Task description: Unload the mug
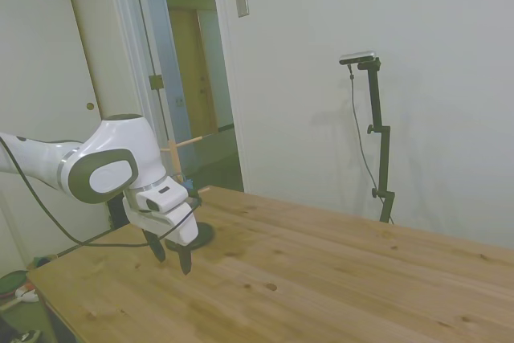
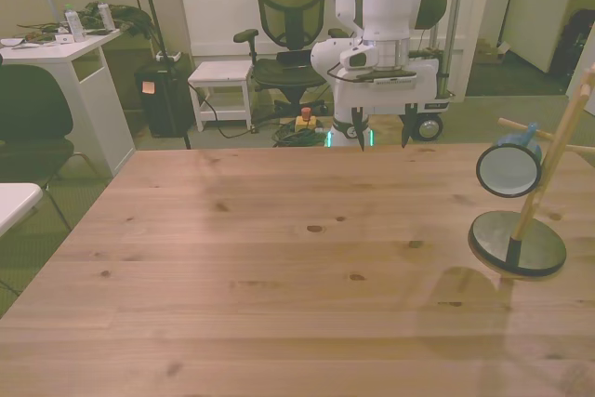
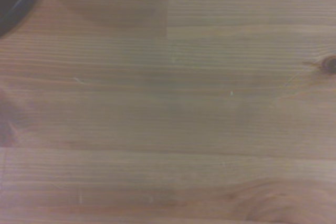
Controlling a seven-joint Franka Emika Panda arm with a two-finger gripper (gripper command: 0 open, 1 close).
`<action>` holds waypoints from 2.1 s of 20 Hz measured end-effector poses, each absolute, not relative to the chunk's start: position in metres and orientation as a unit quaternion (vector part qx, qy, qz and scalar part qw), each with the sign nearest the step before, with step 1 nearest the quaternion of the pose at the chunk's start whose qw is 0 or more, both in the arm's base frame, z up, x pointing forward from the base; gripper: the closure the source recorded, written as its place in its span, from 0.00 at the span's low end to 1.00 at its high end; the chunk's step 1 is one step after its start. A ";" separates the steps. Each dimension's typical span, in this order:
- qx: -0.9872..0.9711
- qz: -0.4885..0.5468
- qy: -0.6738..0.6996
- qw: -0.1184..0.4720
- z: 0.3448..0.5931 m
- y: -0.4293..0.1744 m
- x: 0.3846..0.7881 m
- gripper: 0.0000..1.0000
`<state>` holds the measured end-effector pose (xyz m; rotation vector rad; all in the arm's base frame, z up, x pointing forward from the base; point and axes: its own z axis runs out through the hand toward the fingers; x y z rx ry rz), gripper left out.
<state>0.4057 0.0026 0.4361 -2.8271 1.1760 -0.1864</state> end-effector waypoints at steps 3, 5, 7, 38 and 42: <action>-0.922 -0.056 0.380 0.043 0.435 0.003 0.405 0.00; -0.926 -0.059 0.368 0.059 0.443 0.000 0.409 0.00; -0.927 -0.069 0.360 0.078 0.458 -0.010 0.415 0.00; -0.955 -0.015 0.004 0.295 0.526 -0.067 0.574 0.00; -0.944 -0.018 -0.046 0.325 0.516 -0.075 0.587 0.00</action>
